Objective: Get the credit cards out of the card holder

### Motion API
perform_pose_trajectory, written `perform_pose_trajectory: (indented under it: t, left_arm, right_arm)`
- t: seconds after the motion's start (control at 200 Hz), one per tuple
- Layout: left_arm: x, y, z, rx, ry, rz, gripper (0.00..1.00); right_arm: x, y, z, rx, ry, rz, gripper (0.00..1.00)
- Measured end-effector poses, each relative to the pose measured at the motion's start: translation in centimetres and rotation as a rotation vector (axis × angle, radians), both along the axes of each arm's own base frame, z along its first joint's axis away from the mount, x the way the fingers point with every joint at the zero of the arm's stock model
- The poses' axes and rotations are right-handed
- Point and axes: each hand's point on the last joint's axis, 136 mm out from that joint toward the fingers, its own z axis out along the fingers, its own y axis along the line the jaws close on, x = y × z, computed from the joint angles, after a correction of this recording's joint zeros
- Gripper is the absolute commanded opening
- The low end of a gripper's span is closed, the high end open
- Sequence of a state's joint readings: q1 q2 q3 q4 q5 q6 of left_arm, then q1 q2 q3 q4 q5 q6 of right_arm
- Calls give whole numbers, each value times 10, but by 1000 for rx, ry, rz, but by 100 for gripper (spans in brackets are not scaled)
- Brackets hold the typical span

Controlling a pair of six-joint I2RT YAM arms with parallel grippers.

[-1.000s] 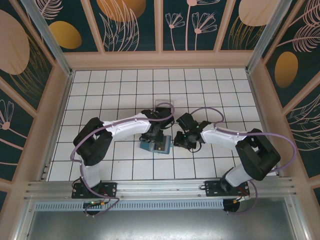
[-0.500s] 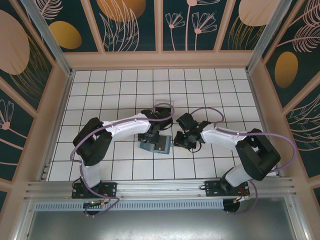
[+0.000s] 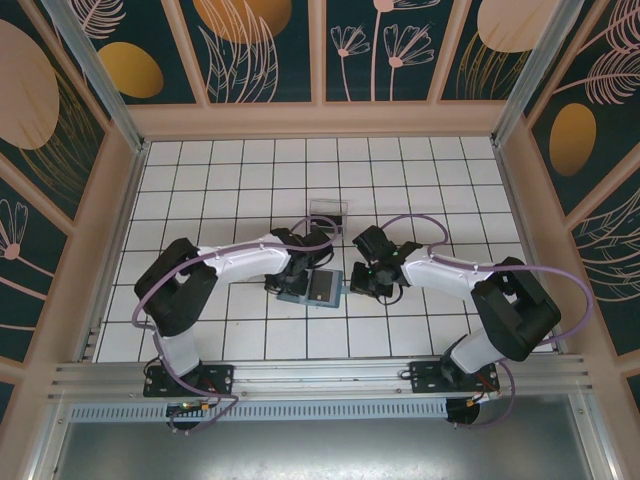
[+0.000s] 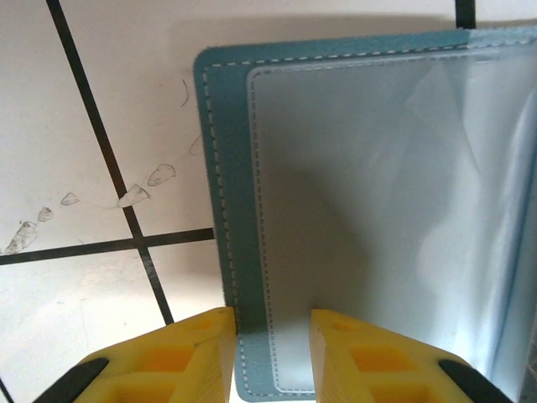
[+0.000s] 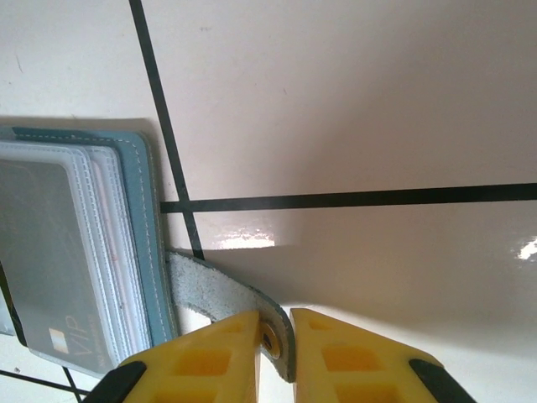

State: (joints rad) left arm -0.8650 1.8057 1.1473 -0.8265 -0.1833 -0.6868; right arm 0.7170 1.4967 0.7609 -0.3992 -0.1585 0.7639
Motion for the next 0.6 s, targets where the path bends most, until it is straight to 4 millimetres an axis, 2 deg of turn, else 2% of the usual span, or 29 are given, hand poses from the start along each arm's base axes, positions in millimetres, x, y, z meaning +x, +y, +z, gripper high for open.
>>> perform_pose_trajectory:
  t: [0.13, 0.385, 0.601]
  left_arm:
    - [5, 1, 7, -84, -11, 24, 31]
    - [28, -7, 56, -266, -112, 48, 31]
    - [34, -41, 79, -442, -120, 18, 30]
  right_arm:
    - [3, -3, 0, -3, -3, -13, 16]
    - [6, -4, 2, -6, -9, -14, 16]
    - [9, -2, 6, -4, -14, -15, 16]
